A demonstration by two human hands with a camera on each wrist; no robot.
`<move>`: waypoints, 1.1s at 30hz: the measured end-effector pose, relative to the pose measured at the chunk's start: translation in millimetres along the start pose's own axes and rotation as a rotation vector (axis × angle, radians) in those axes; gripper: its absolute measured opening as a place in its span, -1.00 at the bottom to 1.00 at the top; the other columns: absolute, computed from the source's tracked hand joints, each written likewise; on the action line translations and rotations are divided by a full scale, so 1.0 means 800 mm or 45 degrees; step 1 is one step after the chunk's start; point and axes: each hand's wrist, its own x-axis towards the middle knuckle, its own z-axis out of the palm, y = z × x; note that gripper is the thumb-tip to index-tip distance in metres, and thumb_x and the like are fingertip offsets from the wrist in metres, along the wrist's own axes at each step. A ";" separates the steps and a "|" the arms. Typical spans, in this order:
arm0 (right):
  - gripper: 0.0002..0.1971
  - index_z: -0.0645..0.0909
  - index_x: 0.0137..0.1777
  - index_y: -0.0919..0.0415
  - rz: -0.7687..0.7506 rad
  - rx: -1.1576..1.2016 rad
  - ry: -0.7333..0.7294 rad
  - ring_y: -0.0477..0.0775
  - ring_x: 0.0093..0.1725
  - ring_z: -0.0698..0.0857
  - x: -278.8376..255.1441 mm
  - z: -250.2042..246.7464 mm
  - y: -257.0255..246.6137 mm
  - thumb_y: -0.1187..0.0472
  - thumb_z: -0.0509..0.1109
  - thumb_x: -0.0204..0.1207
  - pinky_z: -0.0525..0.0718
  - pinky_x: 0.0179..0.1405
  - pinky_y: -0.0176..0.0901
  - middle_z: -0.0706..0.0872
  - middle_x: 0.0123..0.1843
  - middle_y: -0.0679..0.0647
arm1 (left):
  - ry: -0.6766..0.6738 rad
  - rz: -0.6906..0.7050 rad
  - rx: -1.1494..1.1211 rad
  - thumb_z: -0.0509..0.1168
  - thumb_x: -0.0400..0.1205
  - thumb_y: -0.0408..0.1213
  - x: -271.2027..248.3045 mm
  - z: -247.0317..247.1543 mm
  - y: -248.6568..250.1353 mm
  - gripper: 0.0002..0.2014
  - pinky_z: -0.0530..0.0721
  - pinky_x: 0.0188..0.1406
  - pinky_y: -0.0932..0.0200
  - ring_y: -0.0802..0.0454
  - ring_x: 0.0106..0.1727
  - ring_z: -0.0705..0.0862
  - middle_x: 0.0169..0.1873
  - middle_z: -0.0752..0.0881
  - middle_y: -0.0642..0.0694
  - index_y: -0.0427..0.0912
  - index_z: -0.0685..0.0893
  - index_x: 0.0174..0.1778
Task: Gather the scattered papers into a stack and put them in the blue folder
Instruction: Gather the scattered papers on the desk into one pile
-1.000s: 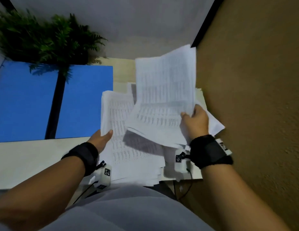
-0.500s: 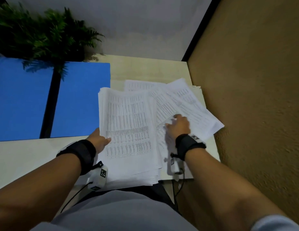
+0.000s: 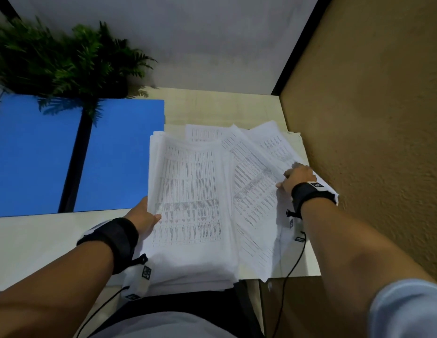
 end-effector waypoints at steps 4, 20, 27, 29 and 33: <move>-0.64 0.69 -0.09 -0.01 -0.048 0.120 -0.087 0.23 0.26 0.57 0.019 0.004 0.019 -0.21 0.58 0.25 0.62 0.22 0.09 0.67 0.14 0.09 | 0.017 -0.021 -0.026 0.24 0.72 -0.45 -0.002 0.002 0.002 -0.46 0.44 0.50 -0.18 -0.27 0.54 0.47 0.45 0.56 -0.19 -0.15 0.30 0.63; -0.34 0.33 0.44 -0.25 -0.520 1.636 0.736 -0.31 0.11 0.69 -0.199 -0.138 -0.001 0.41 0.35 0.49 0.71 0.05 -0.34 0.64 0.10 -0.38 | -0.033 0.003 -0.077 0.30 0.70 -0.31 0.014 -0.008 -0.009 -0.43 0.45 0.53 -0.16 -0.28 0.51 0.51 0.49 0.55 -0.19 -0.18 0.30 0.64; -0.46 0.29 0.54 0.14 -0.084 1.579 0.137 0.15 0.27 0.66 -0.217 0.038 -0.100 0.45 0.23 0.58 0.58 0.24 -0.18 0.65 0.31 0.17 | -0.061 0.000 -0.402 0.08 0.60 0.35 0.009 -0.005 -0.005 -0.13 0.19 0.69 -0.12 -0.12 0.71 0.24 0.69 0.28 -0.07 -0.10 0.14 0.74; -0.50 0.29 0.53 0.21 -0.022 1.535 0.013 0.12 0.21 0.66 -0.225 0.077 -0.120 0.45 0.19 0.60 0.57 0.15 -0.25 0.64 0.26 0.14 | -0.101 -0.051 -0.549 0.05 0.46 0.56 0.007 -0.003 -0.003 0.02 0.10 0.72 -0.10 -0.05 0.75 0.16 0.70 0.22 0.02 -0.01 0.14 0.75; -0.70 0.46 0.31 0.30 -0.157 1.291 -0.075 0.14 0.12 0.70 -0.220 0.104 -0.131 0.26 0.26 0.61 0.69 0.17 -0.07 0.66 0.09 0.07 | -0.054 0.031 -0.435 0.55 0.38 0.19 0.017 -0.002 -0.024 -0.07 0.42 0.58 -0.16 -0.14 0.56 0.51 0.54 0.54 -0.01 -0.02 0.35 0.63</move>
